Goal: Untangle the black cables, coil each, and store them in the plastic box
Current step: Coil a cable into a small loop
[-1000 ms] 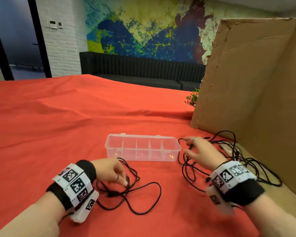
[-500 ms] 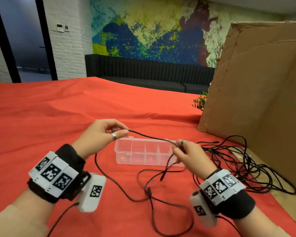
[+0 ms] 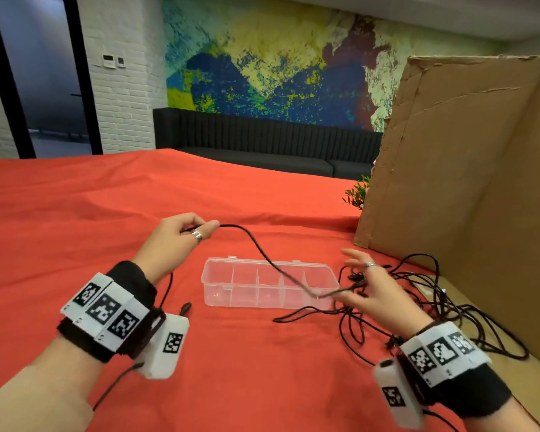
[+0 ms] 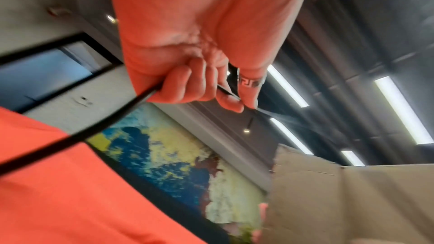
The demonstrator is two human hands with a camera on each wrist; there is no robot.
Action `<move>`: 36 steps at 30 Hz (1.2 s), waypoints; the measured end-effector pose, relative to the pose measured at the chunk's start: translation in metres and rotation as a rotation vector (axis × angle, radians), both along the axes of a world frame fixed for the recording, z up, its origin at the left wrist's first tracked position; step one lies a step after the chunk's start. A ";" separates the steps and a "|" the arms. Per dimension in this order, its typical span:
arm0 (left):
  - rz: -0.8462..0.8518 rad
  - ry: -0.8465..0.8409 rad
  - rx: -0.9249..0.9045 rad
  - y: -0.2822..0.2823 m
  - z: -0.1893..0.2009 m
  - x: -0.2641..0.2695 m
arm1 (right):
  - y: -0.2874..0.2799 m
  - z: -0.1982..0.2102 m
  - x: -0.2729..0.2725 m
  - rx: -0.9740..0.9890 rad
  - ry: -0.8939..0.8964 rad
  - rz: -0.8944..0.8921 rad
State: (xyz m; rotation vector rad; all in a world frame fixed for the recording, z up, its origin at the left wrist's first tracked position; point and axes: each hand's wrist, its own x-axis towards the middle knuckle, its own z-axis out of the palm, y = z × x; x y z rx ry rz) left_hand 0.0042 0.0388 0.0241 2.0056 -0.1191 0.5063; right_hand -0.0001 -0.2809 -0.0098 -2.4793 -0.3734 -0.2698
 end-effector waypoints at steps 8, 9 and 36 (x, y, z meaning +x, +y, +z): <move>-0.221 -0.095 -0.024 -0.061 0.010 -0.016 | 0.070 0.021 -0.040 0.101 0.428 0.519; -0.233 -0.094 -0.012 -0.067 0.008 -0.015 | 0.073 0.021 -0.041 0.229 0.478 0.563; -0.441 0.239 -0.907 -0.033 -0.001 -0.014 | 0.021 -0.034 -0.006 0.357 0.259 0.033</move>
